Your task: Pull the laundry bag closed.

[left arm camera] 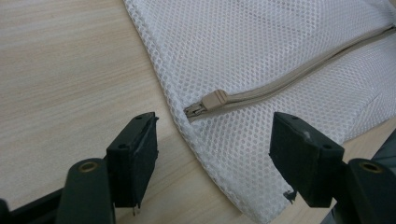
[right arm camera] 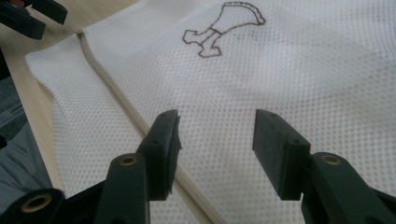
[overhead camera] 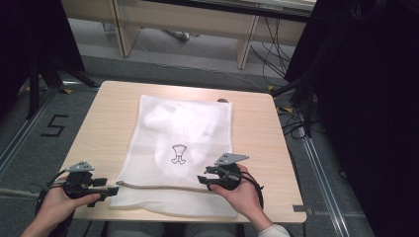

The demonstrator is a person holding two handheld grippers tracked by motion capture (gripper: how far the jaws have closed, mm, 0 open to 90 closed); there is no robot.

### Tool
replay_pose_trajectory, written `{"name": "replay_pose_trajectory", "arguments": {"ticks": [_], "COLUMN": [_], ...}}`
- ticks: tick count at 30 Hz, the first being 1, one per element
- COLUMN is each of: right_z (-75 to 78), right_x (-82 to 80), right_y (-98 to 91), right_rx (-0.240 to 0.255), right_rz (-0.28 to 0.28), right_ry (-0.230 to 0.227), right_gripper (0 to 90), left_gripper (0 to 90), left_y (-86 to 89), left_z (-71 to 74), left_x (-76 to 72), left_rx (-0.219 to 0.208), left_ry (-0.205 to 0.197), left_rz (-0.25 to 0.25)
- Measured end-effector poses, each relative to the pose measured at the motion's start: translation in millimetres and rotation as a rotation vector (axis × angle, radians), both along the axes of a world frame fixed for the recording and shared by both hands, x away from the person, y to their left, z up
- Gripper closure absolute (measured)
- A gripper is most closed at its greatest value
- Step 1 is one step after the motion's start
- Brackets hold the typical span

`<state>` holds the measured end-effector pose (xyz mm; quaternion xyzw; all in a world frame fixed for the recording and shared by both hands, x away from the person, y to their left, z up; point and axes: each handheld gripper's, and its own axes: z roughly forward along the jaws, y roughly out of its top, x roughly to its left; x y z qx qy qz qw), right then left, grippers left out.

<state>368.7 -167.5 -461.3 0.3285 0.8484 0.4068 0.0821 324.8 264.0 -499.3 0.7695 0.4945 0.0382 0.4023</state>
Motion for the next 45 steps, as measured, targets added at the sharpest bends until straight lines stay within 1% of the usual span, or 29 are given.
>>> {"name": "replay_pose_trajectory", "arguments": {"ticks": [2, 3, 5, 6, 7, 9, 10, 14, 15, 16, 17, 18, 19, 20, 22, 23, 24, 26, 27, 28, 30, 32, 33, 35, 36, 38, 42, 43, 45], "right_z": [-0.1, 0.1, 0.3, 1.6, 1.6, 4.7, 6.7, 9.3, 9.2, 9.1, 8.4, 7.8, 7.8, 6.0, 6.4, 7.1, 6.1, 6.1, 5.1, 6.5, 5.4, 6.7, 6.9, 6.3, 7.5, 6.8, 6.6, 6.1, 5.8], "right_x": [0.7, 2.4, 2.3, 4.3, 4.3, 7.5, 7.7, 8.8, 10.5, 11.1, 11.8, 12.0, 12.0, 11.9, 12.6, 11.9, 13.1, 14.1, 14.2, 14.2, 14.2, 14.3, 14.5, 14.4, 15.2, 15.8, 16.5, 16.6, 16.1], "right_y": [4.3, 14.7, 20.8, 32.5, 32.5, 49.3, 53.9, 66.3, 73.2, 76.5, 80.2, 83.6, 83.6, 90.2, 92.2, 94.3, 96.8, 102.5, 105.2, 106.5, 109.4, 115.6, 117.8, 120.8, 125.0, 127.9, 139.0, 144.6, 149.7], "right_rx": [-0.010, -0.015, -0.010, -0.017, -0.017, -0.026, -0.033, -0.033, -0.037, -0.045, -0.043, -0.043, -0.043, -0.039, -0.047, -0.051, -0.050, -0.051, -0.046, -0.056, -0.051, -0.059, -0.064, -0.059, -0.066, -0.066, -0.070, -0.071, -0.073], "right_rz": [0.015, 0.047, 0.048, 0.082, 0.082, 0.126, 0.130, 0.142, 0.155, 0.163, 0.172, 0.177, 0.177, 0.180, 0.193, 0.195, 0.203, 0.216, 0.212, 0.220, 0.219, 0.232, 0.234, 0.230, 0.233, 0.235, 0.252, 0.261, 0.266], "right_ry": [-0.007, -0.009, -0.010, -0.024, -0.024, -0.049, -0.037, -0.033, -0.051, -0.049, -0.055, -0.056, -0.056, -0.060, -0.060, -0.043, -0.061, -0.044, -0.048, -0.029, -0.037, -0.028, -0.028, -0.027, -0.015, -0.024, -0.014, -0.019, -0.020], "right_gripper": [50.8, 51.4, 51.7, 52.7, 52.7, 54.1, 54.4, 55.3, 56.4, 56.6, 56.8, 57.0, 57.0, 57.6, 57.8, 57.9, 57.9, 59.3, 60.1, 60.3, 60.6, 61.5, 61.8, 61.9, 62.3, 62.4, 62.9, 63.3, 63.4], "left_gripper": [31.5, 31.4, 31.4, 31.2, 31.2, 31.0, 30.9, 30.9, 30.9, 30.9, 30.9, 30.9, 30.8, 30.8, 30.8, 30.8, 30.8, 30.9, 30.8, 30.8, 30.8, 30.9, 30.9, 31.0, 31.1, 31.0, 31.1, 31.1, 31.1], "left_y": [0.6, 1.6, 1.5, 1.9, 1.7, 0.4, 0.1, 0.1, -0.1, 0.2, 1.6, 0.0, 0.0, -0.3, -0.4, -0.4, -0.4, -0.2, -0.2, 0.0, -0.2, -0.4, 0.8, 0.9, 0.8, 0.9, 0.8, -0.6, -0.6], "left_z": [0.1, 0.3, -0.1, -0.1, -0.3, -0.6, -0.8, -1.4, -1.8, -1.8, -1.4, -1.8, -1.8, -2.1, -2.1, -2.1, -2.1, -1.9, -1.8, -1.8, -1.9, -2.1, -1.5, -1.2, -1.3, -1.4, -1.8, -1.8, -1.8], "left_x": [0.1, 0.2, 0.3, 0.3, 0.3, 0.3, 0.5, 0.8, 0.9, 1.0, 1.2, 0.9, 0.9, 1.0, 1.0, 1.1, 1.0, 0.9, 0.9, 1.0, 1.0, 1.0, 1.2, 1.2, 1.2, 1.1, 1.2, 0.7, 0.7], "left_rx": [0.005, 0.014, 0.012, 0.015, 0.015, 0.008, 0.006, 0.009, 0.005, 0.007, 0.022, 0.006, 0.006, 0.004, 0.004, 0.005, 0.004, 0.004, 0.004, 0.005, 0.002, 0.000, 0.012, 0.011, 0.010, 0.010, 0.011, -0.004, -0.003], "left_ry": [0.000, 0.001, 0.001, 0.001, 0.002, -0.001, -0.001, 0.001, 0.003, 0.005, 0.008, 0.005, 0.005, 0.006, 0.006, 0.007, 0.006, 0.004, 0.002, 0.002, 0.002, 0.005, 0.007, 0.007, 0.008, 0.008, 0.008, 0.006, 0.006], "left_rz": [-0.005, -0.013, -0.010, -0.017, -0.016, -0.012, -0.014, -0.019, -0.018, -0.019, -0.029, -0.018, -0.018, -0.017, -0.015, -0.016, -0.017, -0.017, -0.017, -0.019, -0.018, -0.016, -0.024, -0.023, -0.020, -0.021, -0.016, -0.014, -0.016]}}
